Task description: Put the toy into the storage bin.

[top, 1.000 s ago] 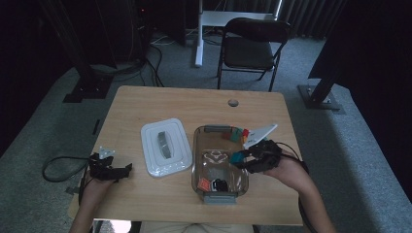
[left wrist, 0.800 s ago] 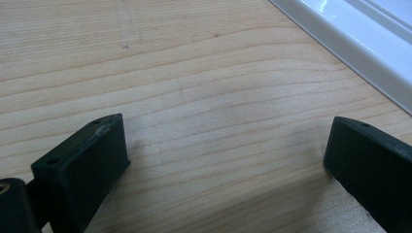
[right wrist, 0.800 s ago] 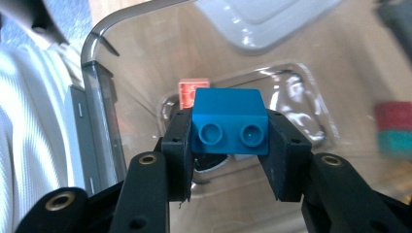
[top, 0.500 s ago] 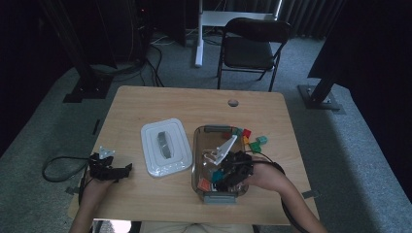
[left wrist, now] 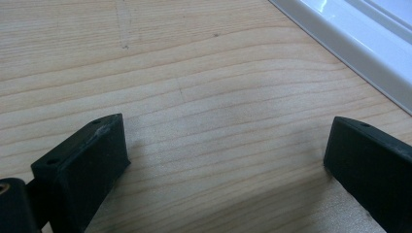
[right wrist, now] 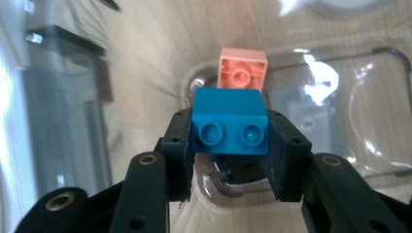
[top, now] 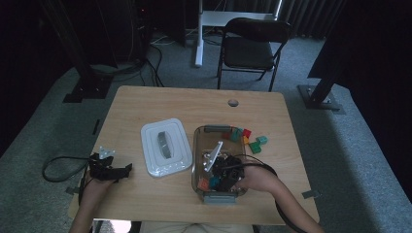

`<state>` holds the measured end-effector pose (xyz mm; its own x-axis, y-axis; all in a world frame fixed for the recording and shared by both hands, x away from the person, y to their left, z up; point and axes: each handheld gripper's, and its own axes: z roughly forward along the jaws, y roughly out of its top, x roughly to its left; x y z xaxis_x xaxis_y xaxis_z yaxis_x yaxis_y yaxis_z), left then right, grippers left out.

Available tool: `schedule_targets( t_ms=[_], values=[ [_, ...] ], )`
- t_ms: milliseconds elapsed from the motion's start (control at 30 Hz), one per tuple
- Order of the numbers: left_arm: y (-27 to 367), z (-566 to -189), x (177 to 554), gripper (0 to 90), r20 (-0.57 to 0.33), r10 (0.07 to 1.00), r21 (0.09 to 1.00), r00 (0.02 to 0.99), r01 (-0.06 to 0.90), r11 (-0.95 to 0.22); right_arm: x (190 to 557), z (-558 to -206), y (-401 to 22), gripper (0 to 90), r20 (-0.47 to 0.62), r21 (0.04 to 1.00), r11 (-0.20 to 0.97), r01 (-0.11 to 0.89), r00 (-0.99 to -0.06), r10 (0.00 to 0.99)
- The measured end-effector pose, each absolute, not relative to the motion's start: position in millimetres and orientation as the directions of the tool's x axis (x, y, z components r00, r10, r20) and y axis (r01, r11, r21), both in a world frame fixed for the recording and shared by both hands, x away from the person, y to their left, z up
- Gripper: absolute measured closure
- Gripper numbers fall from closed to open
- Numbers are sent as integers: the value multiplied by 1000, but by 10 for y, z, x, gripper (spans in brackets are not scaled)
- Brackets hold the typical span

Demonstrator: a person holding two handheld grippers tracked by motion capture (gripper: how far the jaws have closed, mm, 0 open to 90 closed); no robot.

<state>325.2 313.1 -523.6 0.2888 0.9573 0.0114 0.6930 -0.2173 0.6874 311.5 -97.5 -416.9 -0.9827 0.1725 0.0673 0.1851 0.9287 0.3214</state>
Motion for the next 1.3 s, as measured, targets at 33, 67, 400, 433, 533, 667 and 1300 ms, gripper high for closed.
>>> schedule_targets(
  t_ms=[33,67,400,433,533,667,1300],
  values=[
    [3131,-5236,3252,26,11,957,687,289,693,-217,3118,-4177,-970,587,62,311,932,187,-982,177],
    [3130,-5236,3252,26,11,957,688,289,693,-217,3118,-4177,-970,587,62,311,932,187,-982,177],
    [3129,-5237,3253,26,10,958,689,288,692,-215,3118,-4160,-990,550,91,313,926,212,-977,193],
    [3129,-5237,3253,26,10,958,689,288,692,-215,3118,-4152,-999,550,92,316,924,214,-977,194],
    [3129,-5237,3253,26,10,958,689,288,692,-215,3112,-4093,-1057,549,90,340,913,228,-974,210],
    [3129,-5237,3253,26,10,958,689,287,693,-215,3110,-4006,-1168,544,88,379,891,252,-968,236],
    [3129,-5237,3253,27,10,958,688,288,693,-215,3219,-3621,-2028,504,49,547,718,430,-873,485]
  ],
)
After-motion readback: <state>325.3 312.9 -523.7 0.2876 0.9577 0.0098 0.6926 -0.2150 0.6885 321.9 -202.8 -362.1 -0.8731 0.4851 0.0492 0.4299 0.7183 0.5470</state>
